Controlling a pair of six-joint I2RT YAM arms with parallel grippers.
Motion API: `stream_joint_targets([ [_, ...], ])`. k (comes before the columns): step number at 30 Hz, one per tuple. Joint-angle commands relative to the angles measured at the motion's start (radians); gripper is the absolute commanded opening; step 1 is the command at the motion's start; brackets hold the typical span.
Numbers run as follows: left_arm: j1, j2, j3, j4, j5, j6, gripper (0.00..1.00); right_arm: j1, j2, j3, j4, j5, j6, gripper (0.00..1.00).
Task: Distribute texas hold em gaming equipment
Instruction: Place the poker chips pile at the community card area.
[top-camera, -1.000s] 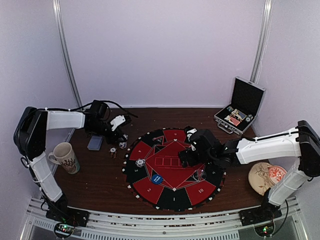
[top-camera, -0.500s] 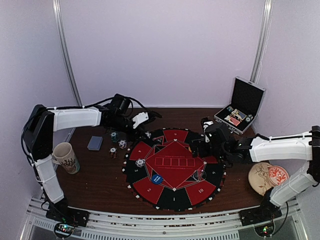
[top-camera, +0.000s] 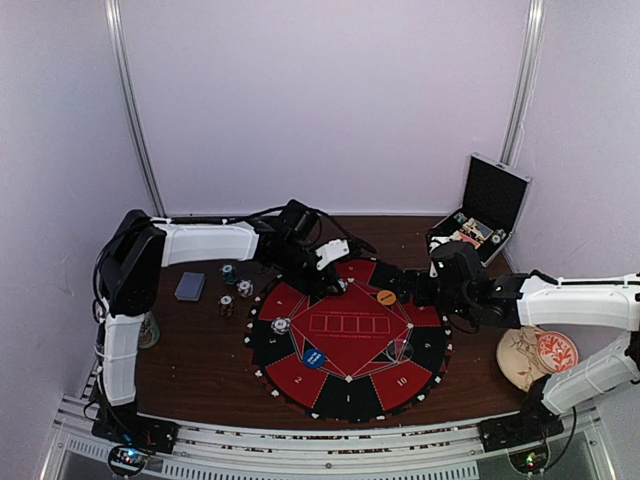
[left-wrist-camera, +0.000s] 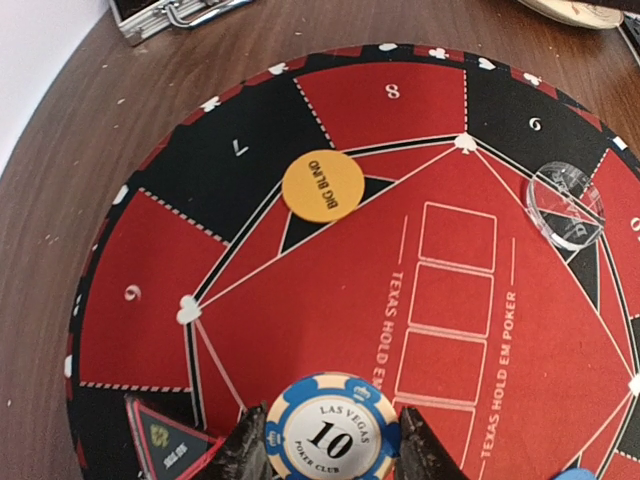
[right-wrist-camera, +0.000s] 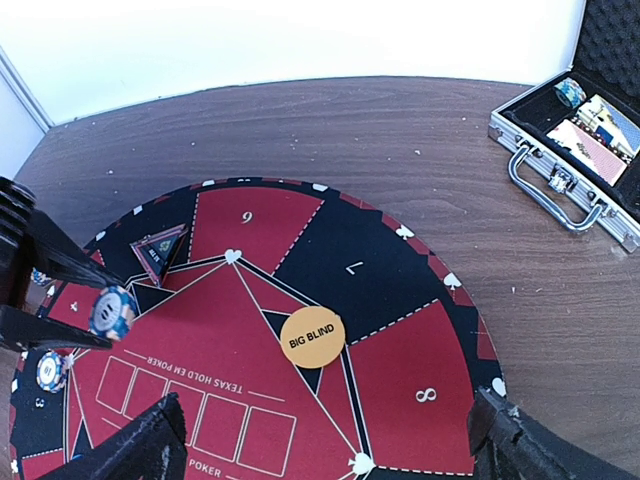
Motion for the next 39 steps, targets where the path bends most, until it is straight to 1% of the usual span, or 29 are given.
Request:
stream_joint_targets([
  [1,-0.034,0.068,0.096,-0.043,-0.019,-0.012,0.00,-0.009,-0.031,-0.016,0.015,0.039,0.017,1.00],
  [5,-0.047,0.132,0.167,-0.060,-0.032,-0.021,0.00,-0.011,-0.037,-0.019,0.015,0.043,0.019,1.00],
  [14,-0.051,0.257,0.293,-0.078,-0.045,-0.091,0.00,-0.014,-0.024,-0.020,0.022,0.042,0.015,1.00],
  [22,-0.062,0.285,0.316,-0.056,-0.071,-0.119,0.01,-0.013,-0.005,-0.016,0.026,0.039,0.011,1.00],
  [27,-0.072,0.312,0.349,-0.073,-0.091,-0.134,0.01,-0.013,-0.003,-0.014,0.025,0.036,0.010,1.00],
  [33,-0.082,0.326,0.335,-0.076,-0.122,-0.138,0.12,-0.013,-0.020,-0.019,0.028,0.037,0.007,1.00],
  [35,-0.085,0.327,0.331,-0.077,-0.127,-0.137,0.18,-0.014,-0.023,-0.020,0.029,0.036,0.007,1.00],
  [36,-0.086,0.329,0.329,-0.077,-0.130,-0.138,0.23,-0.014,-0.023,-0.020,0.029,0.035,0.007,1.00],
  [37,-0.087,0.330,0.327,-0.077,-0.133,-0.137,0.31,-0.014,-0.023,-0.019,0.029,0.034,0.006,1.00],
  [39,-0.089,0.328,0.331,-0.079,-0.138,-0.138,0.51,-0.014,-0.022,-0.020,0.031,0.032,0.005,1.00],
])
